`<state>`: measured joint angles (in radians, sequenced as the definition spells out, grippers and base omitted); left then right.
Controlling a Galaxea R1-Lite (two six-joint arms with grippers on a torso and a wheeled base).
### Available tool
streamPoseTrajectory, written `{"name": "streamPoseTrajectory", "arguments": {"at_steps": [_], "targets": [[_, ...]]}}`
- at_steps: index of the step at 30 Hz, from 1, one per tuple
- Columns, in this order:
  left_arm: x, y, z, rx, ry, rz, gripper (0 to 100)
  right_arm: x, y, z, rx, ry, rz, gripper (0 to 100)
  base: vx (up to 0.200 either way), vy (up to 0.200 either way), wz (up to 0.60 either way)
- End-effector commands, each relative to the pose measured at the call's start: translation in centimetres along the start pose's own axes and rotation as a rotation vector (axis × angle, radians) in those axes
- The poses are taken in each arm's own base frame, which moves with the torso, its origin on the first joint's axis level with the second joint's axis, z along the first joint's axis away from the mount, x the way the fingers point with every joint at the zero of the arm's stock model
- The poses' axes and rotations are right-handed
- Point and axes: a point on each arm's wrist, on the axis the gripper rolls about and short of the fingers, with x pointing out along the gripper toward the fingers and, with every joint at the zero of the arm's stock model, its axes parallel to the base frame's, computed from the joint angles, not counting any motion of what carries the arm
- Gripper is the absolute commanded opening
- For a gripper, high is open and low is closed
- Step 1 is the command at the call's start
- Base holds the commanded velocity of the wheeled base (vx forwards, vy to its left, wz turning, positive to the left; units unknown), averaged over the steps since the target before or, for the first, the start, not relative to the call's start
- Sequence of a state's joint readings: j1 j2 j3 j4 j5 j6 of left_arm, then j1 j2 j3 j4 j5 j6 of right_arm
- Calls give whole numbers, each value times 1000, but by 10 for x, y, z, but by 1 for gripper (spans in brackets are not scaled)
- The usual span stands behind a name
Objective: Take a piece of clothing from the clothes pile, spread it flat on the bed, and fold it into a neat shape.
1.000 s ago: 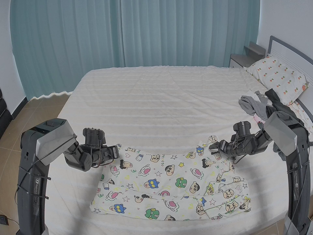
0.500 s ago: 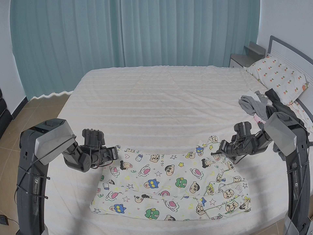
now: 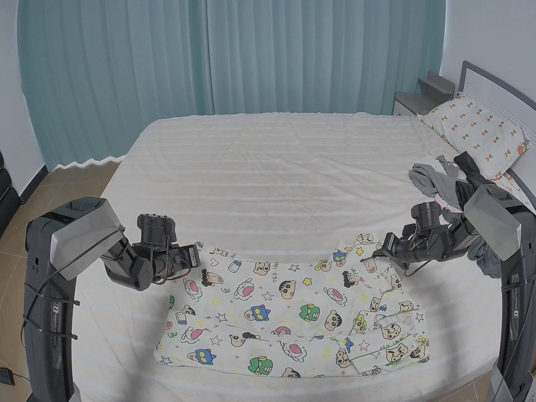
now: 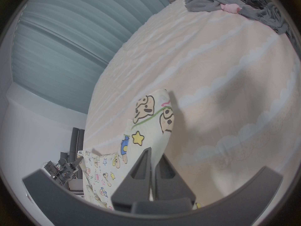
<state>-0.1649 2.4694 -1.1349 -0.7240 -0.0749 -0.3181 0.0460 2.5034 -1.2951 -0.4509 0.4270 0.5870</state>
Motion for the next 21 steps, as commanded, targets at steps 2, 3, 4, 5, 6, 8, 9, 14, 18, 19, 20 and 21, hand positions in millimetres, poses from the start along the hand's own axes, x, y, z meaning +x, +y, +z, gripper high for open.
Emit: {"name": "streamPoseTrajectory", "arguments": {"at_steps": [2,3,4,5,6,8,9,14,18,19,20,21], "targets": [[-7,-3,5,0,-13,-5,0,-5,-4,-5,4,10,19,0,0,0,0],[-7,-3,5,0,-13,-5,0,-5,-5,-6,3,14,17,0,0,0,0],[-7,-3,5,0,-11,-5,0,-2,-7,-8,3,19,13,0,0,0,0],[-6,-2,4,0,-10,-4,0,-1,-8,-8,3,21,12,0,0,0,0],[-6,-2,4,0,-10,-4,0,1,-9,-9,4,22,9,0,0,0,0],[-6,-2,4,0,-7,-3,0,3,-11,-10,6,24,4,0,0,0,0],[-6,-2,3,0,-5,-3,0,3,-12,-10,3,24,3,0,0,0,0],[-6,-1,1,-1,1,-2,0,7,-14,-12,0,29,6,100,0,0,0],[-6,-2,1,-1,3,-3,0,15,-10,-15,-15,33,16,100,0,0,0],[-6,-2,1,-1,1,-3,0,17,-8,-16,-20,35,19,100,0,0,0],[-7,-2,1,-1,3,-3,0,19,-5,-17,-23,38,25,100,0,0,0],[-7,-2,1,0,3,-3,0,20,-3,-18,-24,42,29,100,0,0,0]]}}
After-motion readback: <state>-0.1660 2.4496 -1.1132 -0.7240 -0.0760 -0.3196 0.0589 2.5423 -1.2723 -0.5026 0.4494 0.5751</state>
